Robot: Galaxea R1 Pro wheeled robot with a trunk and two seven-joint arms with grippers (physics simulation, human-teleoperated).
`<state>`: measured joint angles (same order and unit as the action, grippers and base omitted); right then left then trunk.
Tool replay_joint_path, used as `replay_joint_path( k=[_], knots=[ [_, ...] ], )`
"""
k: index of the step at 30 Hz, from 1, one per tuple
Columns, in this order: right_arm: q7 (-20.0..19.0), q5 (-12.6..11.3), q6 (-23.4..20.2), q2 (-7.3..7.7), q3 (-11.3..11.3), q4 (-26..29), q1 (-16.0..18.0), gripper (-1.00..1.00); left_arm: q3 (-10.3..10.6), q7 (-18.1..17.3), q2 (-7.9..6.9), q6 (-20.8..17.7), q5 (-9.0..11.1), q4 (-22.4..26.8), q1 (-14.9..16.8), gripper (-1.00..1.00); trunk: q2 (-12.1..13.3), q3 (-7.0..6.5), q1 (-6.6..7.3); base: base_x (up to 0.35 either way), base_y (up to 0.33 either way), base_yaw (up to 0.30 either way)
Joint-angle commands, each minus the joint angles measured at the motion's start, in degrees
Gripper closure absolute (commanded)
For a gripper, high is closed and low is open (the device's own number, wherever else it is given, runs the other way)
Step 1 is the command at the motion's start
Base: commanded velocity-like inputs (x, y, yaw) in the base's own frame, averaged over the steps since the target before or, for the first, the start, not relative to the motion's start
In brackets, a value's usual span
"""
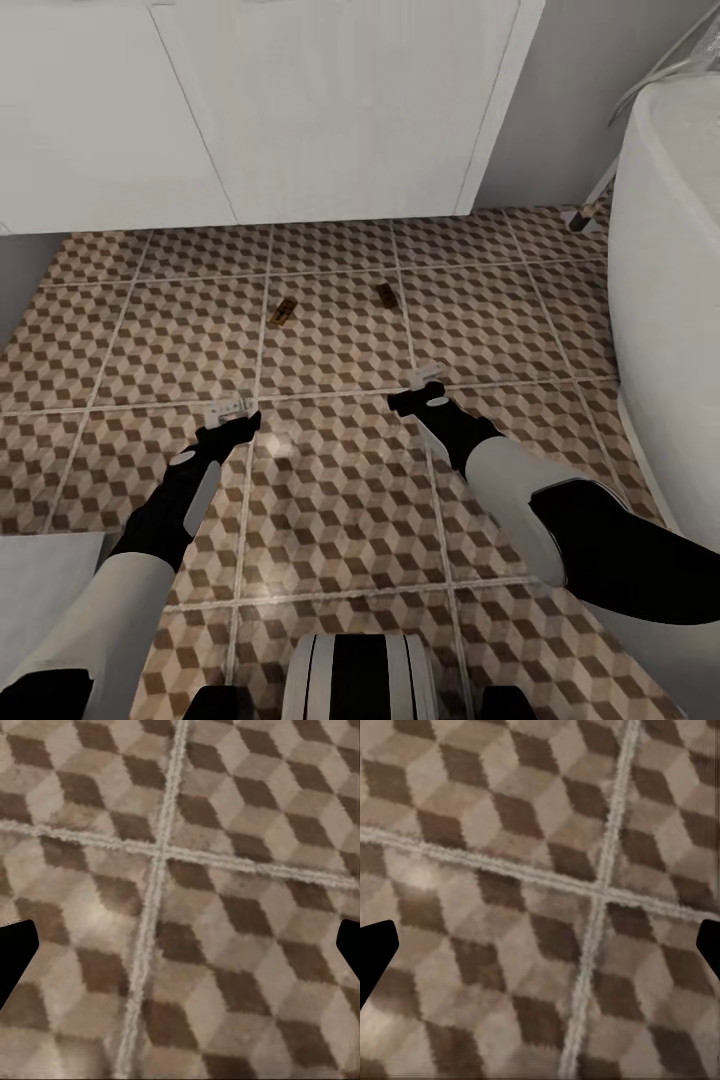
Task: Take the four mousetraps from the cabinet in the bathroom and place them on the bathroom floor. Make sure all four end up on the same floor surface, and ensure that at least two of them are either under or directly next to the same bathroom sink.
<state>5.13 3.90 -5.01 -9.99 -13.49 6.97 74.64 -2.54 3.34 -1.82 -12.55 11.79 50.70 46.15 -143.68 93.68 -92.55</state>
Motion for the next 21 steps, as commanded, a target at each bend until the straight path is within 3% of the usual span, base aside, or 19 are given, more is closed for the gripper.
replay_joint_path(
  k=[1, 7, 13, 21],
  knots=[
    [0.2, 0.4, -0.3, -0.01, -0.2, -0.2, 0.0, -1.00, 0.2, 0.3, -0.02, -0.3, 0.6, 0.1, -0.3, -1.00, 0.0, -0.20, 0.03, 0.000, 0.000, 0.000],
    [0.2, 0.4, 3.1, -0.01, -0.2, -2.6, -0.1, -1.00, 0.4, 0.3, -0.02, -0.2, 0.6, 0.0, -1.7, -1.00, 0.1, -1.53, 0.18, 0.000, 0.000, 0.000],
    [0.4, 0.5, 9.1, -0.01, -0.2, -5.1, -0.3, -1.00, 0.5, 0.2, -0.02, -0.1, 0.6, -0.1, -2.7, -1.00, 0.2, -2.86, 0.34, 0.000, 0.000, 0.000],
    [0.6, 0.5, 11.6, -0.01, -0.2, -5.7, -1.2, -1.00, 0.5, 0.2, -0.02, 0.0, 0.6, 0.0, -3.2, -1.00, 0.3, -4.63, 0.55, 0.000, 0.000, 0.000]
  ],
)
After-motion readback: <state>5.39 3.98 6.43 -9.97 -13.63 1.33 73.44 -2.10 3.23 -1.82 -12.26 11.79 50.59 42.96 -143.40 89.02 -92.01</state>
